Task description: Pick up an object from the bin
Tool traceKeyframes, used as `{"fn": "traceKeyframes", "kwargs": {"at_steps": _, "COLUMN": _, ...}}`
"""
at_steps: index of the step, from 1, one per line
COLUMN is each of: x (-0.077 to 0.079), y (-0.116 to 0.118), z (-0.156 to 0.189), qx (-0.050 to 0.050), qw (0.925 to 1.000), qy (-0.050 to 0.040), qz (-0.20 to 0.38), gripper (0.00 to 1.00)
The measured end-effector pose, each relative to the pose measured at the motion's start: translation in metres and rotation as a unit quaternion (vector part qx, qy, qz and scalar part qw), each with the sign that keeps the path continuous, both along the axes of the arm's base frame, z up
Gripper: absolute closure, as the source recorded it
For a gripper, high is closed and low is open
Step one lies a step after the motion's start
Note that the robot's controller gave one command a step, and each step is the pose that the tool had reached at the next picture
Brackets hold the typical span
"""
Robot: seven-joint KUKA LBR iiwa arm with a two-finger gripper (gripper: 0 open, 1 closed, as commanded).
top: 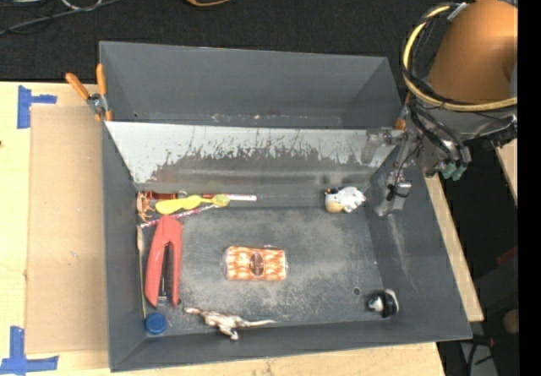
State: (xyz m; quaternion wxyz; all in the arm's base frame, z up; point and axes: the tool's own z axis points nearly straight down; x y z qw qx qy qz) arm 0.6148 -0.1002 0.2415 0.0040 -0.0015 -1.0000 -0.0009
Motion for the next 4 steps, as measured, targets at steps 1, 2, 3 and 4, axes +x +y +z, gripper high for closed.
{"fn": "traceKeyframes", "kwargs": {"at_steps": 1, "x": 0.001, "y": 0.0, "z": 0.005, "qx": -0.001, "qw": 1.0, "qy": -0.0042, "qz": 0.001, "gripper": 0.0}}
{"fn": "traceKeyframes", "kwargs": {"at_steps": 2, "x": -0.029, "y": 0.055, "z": -0.027, "qx": 0.0, "qw": 0.9989, "qy": -0.0037, "qz": 0.046, "gripper": 0.0}}
{"fn": "traceKeyframes", "kwargs": {"at_steps": 3, "x": -0.073, "y": 0.104, "z": -0.031, "qx": -0.001, "qw": 0.9999, "qy": -0.0045, "qz": 0.014, "gripper": 0.0}}
{"fn": "traceKeyframes", "kwargs": {"at_steps": 4, "x": -0.071, "y": 0.112, "z": -0.061, "qx": -0.001, "qw": 0.9997, "qy": -0.0074, "qz": 0.022, "gripper": 0.0}}
